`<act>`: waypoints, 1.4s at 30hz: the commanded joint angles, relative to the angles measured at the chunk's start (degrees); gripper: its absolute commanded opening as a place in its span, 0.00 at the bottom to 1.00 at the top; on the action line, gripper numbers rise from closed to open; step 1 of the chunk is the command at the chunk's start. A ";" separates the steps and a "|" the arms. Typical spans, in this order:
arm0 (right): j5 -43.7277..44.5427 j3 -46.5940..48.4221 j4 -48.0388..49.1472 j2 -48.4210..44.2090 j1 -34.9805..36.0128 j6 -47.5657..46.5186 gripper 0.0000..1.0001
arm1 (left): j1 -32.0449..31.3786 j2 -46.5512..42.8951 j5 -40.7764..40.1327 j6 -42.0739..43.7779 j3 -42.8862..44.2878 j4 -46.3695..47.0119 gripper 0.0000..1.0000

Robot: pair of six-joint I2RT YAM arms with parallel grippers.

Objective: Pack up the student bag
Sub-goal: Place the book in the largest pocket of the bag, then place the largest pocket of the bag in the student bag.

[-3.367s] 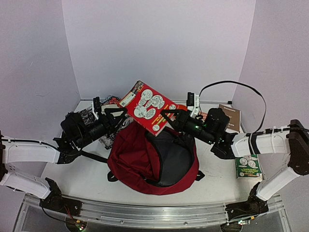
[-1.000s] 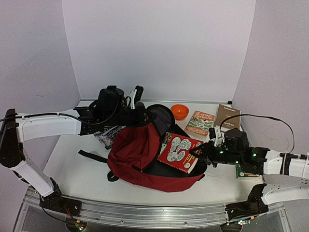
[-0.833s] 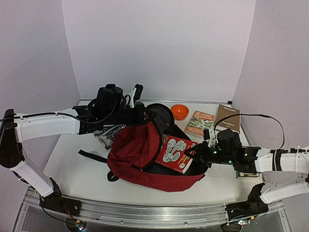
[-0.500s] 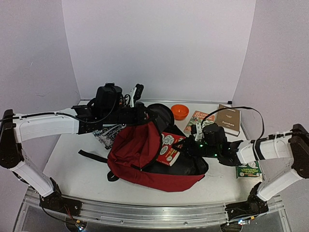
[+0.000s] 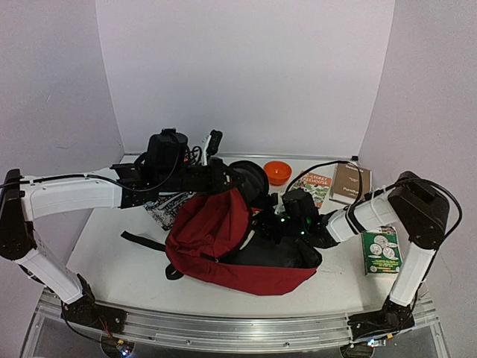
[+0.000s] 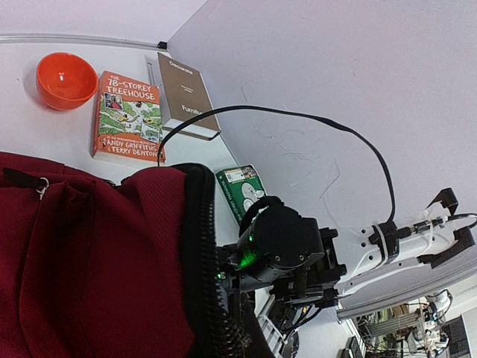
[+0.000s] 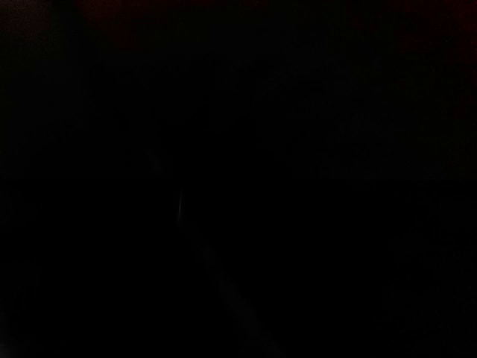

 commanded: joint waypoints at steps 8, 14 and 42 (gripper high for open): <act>4.31 4.27 -11.41 0.25 0.18 -7.79 0.53 | -0.09 -5.86 -1.89 0.84 -5.27 5.62 0.03; 4.43 3.88 -19.69 -3.62 0.21 -12.22 0.71 | 1.50 -6.10 -3.72 2.58 -8.17 4.33 0.06; 16.34 5.61 -50.59 -27.70 -18.52 -31.01 0.96 | 4.17 -1.96 -27.48 15.92 -17.76 -7.60 0.34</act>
